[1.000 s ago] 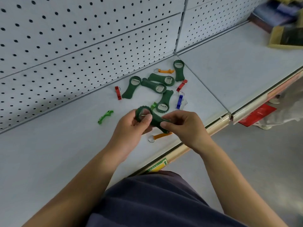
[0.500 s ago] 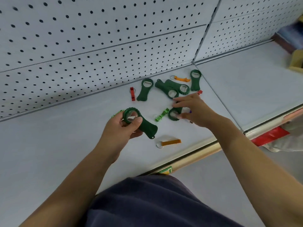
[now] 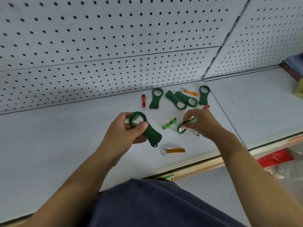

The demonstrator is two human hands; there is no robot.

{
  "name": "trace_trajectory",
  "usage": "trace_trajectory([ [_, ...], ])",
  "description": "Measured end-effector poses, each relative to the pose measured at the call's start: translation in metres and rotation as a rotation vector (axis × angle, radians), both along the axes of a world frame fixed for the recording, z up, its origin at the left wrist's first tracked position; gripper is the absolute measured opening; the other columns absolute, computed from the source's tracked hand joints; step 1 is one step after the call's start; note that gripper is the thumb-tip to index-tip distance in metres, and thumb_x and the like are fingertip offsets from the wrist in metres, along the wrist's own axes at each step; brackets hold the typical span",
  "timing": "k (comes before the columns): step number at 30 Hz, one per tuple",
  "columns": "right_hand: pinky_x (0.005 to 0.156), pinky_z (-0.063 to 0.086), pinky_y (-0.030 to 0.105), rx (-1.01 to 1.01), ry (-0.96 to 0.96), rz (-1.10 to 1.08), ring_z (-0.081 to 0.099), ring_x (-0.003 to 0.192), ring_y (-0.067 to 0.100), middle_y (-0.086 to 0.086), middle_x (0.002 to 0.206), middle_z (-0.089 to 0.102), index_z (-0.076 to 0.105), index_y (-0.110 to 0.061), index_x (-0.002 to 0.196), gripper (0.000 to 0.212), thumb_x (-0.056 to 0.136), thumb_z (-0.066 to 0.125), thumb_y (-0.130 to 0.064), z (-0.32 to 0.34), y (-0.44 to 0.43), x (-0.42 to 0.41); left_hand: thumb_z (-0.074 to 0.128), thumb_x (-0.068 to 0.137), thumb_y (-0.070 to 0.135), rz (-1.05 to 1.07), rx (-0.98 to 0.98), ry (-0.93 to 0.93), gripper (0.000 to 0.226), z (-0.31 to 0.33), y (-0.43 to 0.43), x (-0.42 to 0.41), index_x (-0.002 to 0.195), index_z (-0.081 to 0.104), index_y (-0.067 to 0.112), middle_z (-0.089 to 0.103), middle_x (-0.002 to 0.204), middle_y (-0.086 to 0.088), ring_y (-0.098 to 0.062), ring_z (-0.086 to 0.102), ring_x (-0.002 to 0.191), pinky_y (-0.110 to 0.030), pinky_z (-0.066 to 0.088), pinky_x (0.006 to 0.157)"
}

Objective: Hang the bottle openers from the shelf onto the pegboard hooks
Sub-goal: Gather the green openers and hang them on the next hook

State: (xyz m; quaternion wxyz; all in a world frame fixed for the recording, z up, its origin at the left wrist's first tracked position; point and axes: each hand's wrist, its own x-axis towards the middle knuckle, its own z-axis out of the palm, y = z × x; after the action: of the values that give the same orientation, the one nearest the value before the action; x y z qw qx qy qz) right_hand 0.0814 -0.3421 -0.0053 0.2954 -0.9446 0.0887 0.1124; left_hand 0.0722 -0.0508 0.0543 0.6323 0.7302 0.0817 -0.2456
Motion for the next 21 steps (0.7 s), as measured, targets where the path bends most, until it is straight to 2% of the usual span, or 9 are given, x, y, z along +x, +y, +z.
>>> trace_trajectory([
  [2, 0.065, 0.05, 0.023, 0.146, -0.072, -0.095, 0.066, 0.084, 0.02, -0.004, 0.087, 0.073, 0.071, -0.026, 0.078, 0.017, 0.077, 0.086, -0.018, 0.015, 0.008, -0.012, 0.071, 0.092, 0.016, 0.022, -0.035, -0.028, 0.038, 0.011, 0.006, -0.003, 0.125, 0.053, 0.021, 0.074, 0.102, -0.005, -0.017, 0.078, 0.082, -0.033, 0.064, 0.072],
  [6, 0.069, 0.054, 0.018, 0.357, -0.243, -0.216, 0.069, 0.077, 0.006, -0.007, 0.076, 0.074, 0.071, -0.019, 0.082, 0.013, 0.081, 0.084, -0.019, 0.049, 0.048, -0.037, 0.07, 0.093, 0.012, 0.041, -0.073, -0.101, 0.034, 0.028, 0.021, -0.01, 0.121, 0.056, 0.023, 0.074, 0.103, -0.009, -0.018, 0.078, 0.085, -0.033, 0.063, 0.07],
  [9, 0.064, 0.055, 0.012, 0.465, -0.251, -0.267, 0.07, 0.069, 0.0, -0.012, 0.073, 0.074, 0.07, -0.02, 0.082, 0.013, 0.081, 0.084, -0.021, 0.069, 0.083, -0.053, 0.069, 0.093, 0.012, 0.041, -0.091, -0.143, 0.03, 0.037, 0.032, -0.015, 0.118, 0.059, 0.026, 0.074, 0.104, -0.011, -0.017, 0.076, 0.091, -0.033, 0.063, 0.071],
  [12, 0.061, 0.058, 0.018, 0.551, -0.262, -0.265, 0.073, 0.069, 0.009, -0.005, 0.075, 0.076, 0.071, -0.019, 0.083, 0.013, 0.081, 0.083, -0.023, 0.085, 0.114, -0.065, 0.069, 0.093, 0.012, 0.082, -0.104, -0.174, 0.028, 0.046, 0.044, -0.019, 0.114, 0.062, 0.029, 0.076, 0.099, -0.009, -0.018, 0.076, 0.09, -0.031, 0.063, 0.07],
  [15, 0.071, 0.062, 0.03, 0.594, -0.299, -0.252, 0.074, 0.077, 0.019, 0.0, 0.08, 0.076, 0.072, -0.024, 0.089, 0.012, 0.082, 0.082, -0.022, 0.1, 0.142, -0.07, 0.07, 0.093, 0.014, 0.13, -0.109, -0.209, 0.028, 0.057, 0.062, -0.026, 0.112, 0.063, 0.033, 0.078, 0.089, -0.002, -0.017, 0.077, 0.087, -0.029, 0.063, 0.071],
  [17, 0.072, 0.061, 0.033, 0.646, -0.328, -0.246, 0.073, 0.078, 0.022, 0.004, 0.081, 0.074, 0.072, -0.026, 0.095, 0.016, 0.083, 0.081, -0.019, 0.11, 0.161, -0.07, 0.07, 0.093, 0.014, 0.173, -0.112, -0.239, 0.028, 0.063, 0.078, -0.033, 0.111, 0.063, 0.035, 0.078, 0.085, 0.002, -0.015, 0.077, 0.084, -0.029, 0.063, 0.072],
  [21, 0.059, 0.058, 0.03, 0.722, -0.397, -0.262, 0.073, 0.077, 0.025, 0.007, 0.081, 0.073, 0.067, -0.031, 0.102, 0.025, 0.085, 0.079, -0.018, 0.126, 0.21, -0.072, 0.066, 0.096, 0.017, 0.324, -0.135, -0.275, 0.023, 0.073, 0.119, -0.047, 0.112, 0.066, 0.032, 0.076, 0.088, -0.003, -0.018, 0.078, 0.078, -0.034, 0.063, 0.076],
])
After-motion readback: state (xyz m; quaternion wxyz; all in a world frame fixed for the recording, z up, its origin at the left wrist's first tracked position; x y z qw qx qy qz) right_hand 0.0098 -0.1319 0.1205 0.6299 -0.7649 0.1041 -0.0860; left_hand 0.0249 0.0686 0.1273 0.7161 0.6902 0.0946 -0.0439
